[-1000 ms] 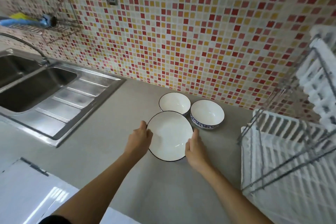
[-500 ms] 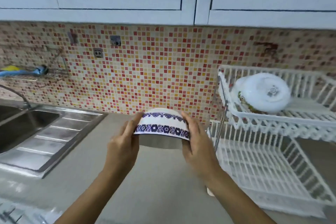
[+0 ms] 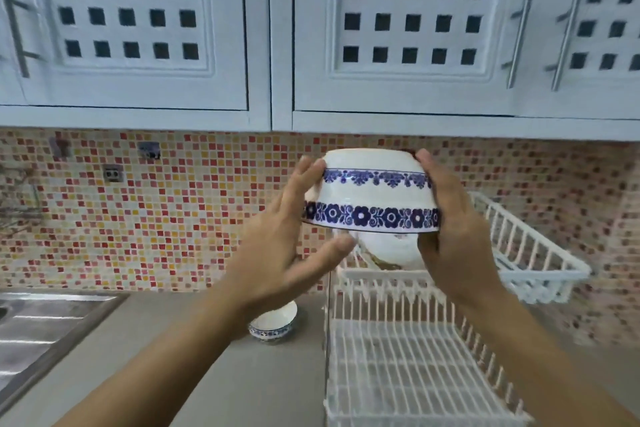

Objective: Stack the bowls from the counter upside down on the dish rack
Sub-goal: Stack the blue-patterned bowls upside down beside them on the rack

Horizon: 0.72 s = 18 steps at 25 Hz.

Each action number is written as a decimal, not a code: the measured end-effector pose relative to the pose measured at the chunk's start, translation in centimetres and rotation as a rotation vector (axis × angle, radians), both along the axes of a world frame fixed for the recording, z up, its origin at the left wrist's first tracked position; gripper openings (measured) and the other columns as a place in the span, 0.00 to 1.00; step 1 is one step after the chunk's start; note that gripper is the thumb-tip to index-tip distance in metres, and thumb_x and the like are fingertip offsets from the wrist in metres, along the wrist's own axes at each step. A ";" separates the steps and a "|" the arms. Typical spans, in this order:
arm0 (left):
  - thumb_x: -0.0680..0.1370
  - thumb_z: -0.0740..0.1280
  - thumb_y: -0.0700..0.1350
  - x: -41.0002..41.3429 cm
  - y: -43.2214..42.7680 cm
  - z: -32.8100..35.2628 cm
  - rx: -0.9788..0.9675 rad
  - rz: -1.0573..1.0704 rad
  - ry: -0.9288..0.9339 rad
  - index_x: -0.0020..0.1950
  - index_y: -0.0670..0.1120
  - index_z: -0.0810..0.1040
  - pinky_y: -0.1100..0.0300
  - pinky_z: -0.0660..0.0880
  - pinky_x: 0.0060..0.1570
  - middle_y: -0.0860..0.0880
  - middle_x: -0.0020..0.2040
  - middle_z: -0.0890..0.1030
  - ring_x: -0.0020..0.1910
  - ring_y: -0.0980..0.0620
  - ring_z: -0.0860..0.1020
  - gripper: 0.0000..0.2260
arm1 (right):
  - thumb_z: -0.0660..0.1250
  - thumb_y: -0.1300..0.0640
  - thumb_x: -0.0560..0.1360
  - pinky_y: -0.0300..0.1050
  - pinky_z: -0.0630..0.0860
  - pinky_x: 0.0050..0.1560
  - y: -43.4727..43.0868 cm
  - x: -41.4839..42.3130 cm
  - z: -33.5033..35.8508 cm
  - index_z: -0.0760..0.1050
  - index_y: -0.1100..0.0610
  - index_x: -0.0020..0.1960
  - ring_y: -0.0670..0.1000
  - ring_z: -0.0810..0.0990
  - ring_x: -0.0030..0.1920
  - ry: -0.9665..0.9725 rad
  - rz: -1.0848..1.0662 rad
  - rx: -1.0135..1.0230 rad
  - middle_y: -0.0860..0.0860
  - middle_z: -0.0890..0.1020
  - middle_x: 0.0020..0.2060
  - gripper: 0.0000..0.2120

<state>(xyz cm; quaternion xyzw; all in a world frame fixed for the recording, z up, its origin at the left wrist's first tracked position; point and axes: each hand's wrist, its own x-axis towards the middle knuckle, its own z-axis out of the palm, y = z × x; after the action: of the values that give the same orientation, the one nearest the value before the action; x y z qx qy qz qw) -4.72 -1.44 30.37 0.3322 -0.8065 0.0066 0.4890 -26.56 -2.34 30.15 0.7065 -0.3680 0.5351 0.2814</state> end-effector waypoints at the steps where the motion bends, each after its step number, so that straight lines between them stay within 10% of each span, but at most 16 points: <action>1: 0.68 0.50 0.75 -2.1 -0.3 0.8 0.041 -0.004 -0.008 0.70 0.62 0.53 0.41 0.73 0.61 0.47 0.71 0.70 0.62 0.48 0.76 0.35 | 0.57 0.61 0.73 0.41 0.70 0.53 -0.3 -2.1 0.4 0.60 0.65 0.69 0.54 0.72 0.54 0.009 -0.030 -0.018 0.66 0.74 0.63 0.25; 6: 0.67 0.64 0.69 -12.2 -3.8 4.3 0.131 -0.134 -0.106 0.68 0.63 0.54 0.45 0.76 0.59 0.52 0.68 0.73 0.58 0.49 0.79 0.33 | 0.56 0.61 0.73 0.41 0.71 0.56 -2.2 -13.0 1.6 0.58 0.64 0.70 0.57 0.73 0.55 0.093 -0.093 -0.018 0.66 0.71 0.66 0.26; 11: 0.65 0.65 0.68 -20.6 -8.7 4.1 0.279 -0.188 -0.276 0.73 0.64 0.54 0.52 0.74 0.63 0.51 0.68 0.73 0.61 0.51 0.76 0.38 | 0.57 0.64 0.73 0.54 0.80 0.31 -5.8 -22.9 1.3 0.54 0.57 0.73 0.62 0.81 0.33 0.279 -0.164 0.134 0.52 0.64 0.70 0.30; 14: 0.64 0.66 0.69 -24.2 -11.4 2.5 0.344 -0.177 -0.269 0.74 0.60 0.55 0.49 0.74 0.63 0.51 0.69 0.70 0.62 0.50 0.74 0.41 | 0.62 0.59 0.74 0.59 0.82 0.44 -8.4 -27.1 0.8 0.53 0.51 0.75 0.61 0.83 0.47 0.328 -0.075 0.301 0.48 0.59 0.72 0.32; 18: 0.68 0.70 0.62 -27.1 -13.0 0.6 0.358 -0.086 -0.375 0.72 0.55 0.59 0.63 0.70 0.56 0.57 0.63 0.65 0.59 0.56 0.69 0.36 | 0.71 0.32 0.59 0.53 0.65 0.70 -11.0 -30.9 0.3 0.43 0.37 0.74 0.45 0.60 0.72 0.354 0.035 0.790 0.36 0.51 0.73 0.53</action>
<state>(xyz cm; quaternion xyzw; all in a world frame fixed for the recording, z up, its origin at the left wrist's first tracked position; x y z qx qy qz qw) -31.79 -14.47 30.96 0.3719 -0.8848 -0.0957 0.2640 -57.43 -13.37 30.44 0.8468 -0.4787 0.2286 0.0392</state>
